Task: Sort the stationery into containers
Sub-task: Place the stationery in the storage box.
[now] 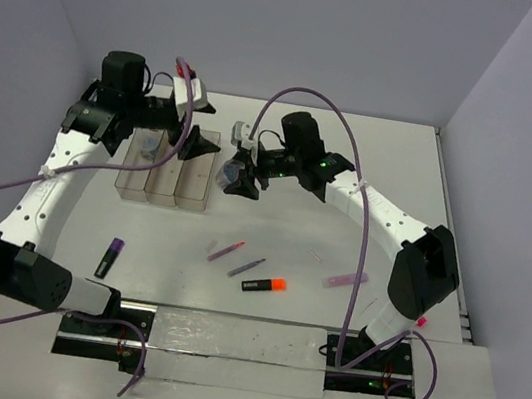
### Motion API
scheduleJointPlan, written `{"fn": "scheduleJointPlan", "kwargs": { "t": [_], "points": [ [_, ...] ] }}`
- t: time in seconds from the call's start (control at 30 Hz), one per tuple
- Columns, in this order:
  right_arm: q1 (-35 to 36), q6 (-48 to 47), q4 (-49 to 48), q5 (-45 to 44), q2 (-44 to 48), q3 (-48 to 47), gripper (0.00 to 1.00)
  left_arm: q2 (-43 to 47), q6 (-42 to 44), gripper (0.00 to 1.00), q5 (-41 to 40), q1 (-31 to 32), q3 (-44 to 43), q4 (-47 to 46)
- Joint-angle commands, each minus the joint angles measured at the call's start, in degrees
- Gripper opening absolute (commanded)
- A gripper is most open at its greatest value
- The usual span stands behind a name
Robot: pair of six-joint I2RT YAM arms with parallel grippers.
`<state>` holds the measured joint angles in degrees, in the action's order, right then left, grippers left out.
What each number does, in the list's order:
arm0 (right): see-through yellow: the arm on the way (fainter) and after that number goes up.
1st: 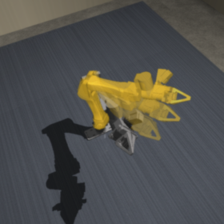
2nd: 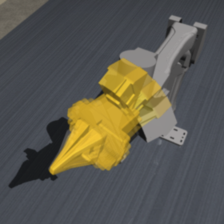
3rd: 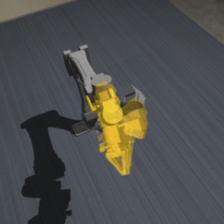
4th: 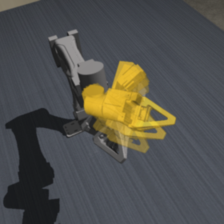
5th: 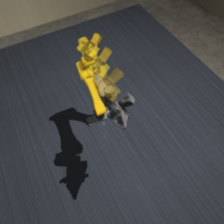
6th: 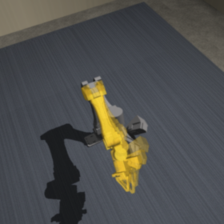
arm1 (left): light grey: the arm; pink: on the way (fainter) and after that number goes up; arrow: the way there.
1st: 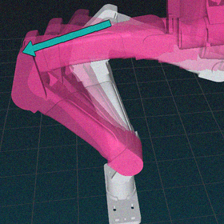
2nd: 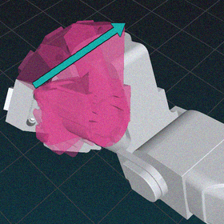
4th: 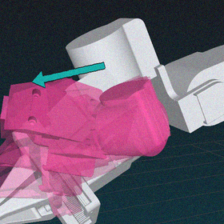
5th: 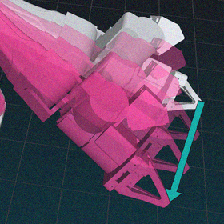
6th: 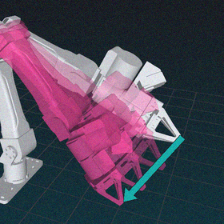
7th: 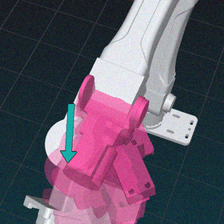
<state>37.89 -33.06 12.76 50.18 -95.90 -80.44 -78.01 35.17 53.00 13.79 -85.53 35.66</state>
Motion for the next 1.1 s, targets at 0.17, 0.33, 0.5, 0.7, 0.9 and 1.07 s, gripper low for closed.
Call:
{"fn": "scheduleJointPlan", "kwargs": {
  "t": [0.17, 0.33, 0.5, 0.7, 0.9, 1.07],
  "points": [
    [-0.01, -1.65, -2.3, 1.31, 3.23, -2.56, 0.11, 0.76, 24.05, 0.99, 3.96, 2.47, -0.62, 14.33],
    [-0.1, -7.59, 0.03, 3.55, 6.28, -0.56, 0.11, 0.92, 29.32, 0.99, 4.35, 2.47, 1.86, 16.91],
    [-0.03, -10.01, 0.78, 4.17, 7.32, -0.41, 0.11, 0.4, 28.12, 0.99, 6.24, 3.54, 2.69, 16.77],
    [0.38, -9.9, 1.8, 3.52, 6.39, -2.24, 0.08, 0.61, 16.61, 0.99, 5.87, 5.5, 6.1, 6.63],
    [0.78, -10.62, 2.45, 2.9, 6.78, -2.35, 0.08, 0.14, 13.26, 0.99, 4.92, 6.43, 7.13, 2.31],
    [1.29, -11.53, 3.27, 2.73, 7.04, -3.02, 0.08, -0.2, 12.85, 0.92, 3.91, 6.88, 7.57, 2.15]
  ]
}}
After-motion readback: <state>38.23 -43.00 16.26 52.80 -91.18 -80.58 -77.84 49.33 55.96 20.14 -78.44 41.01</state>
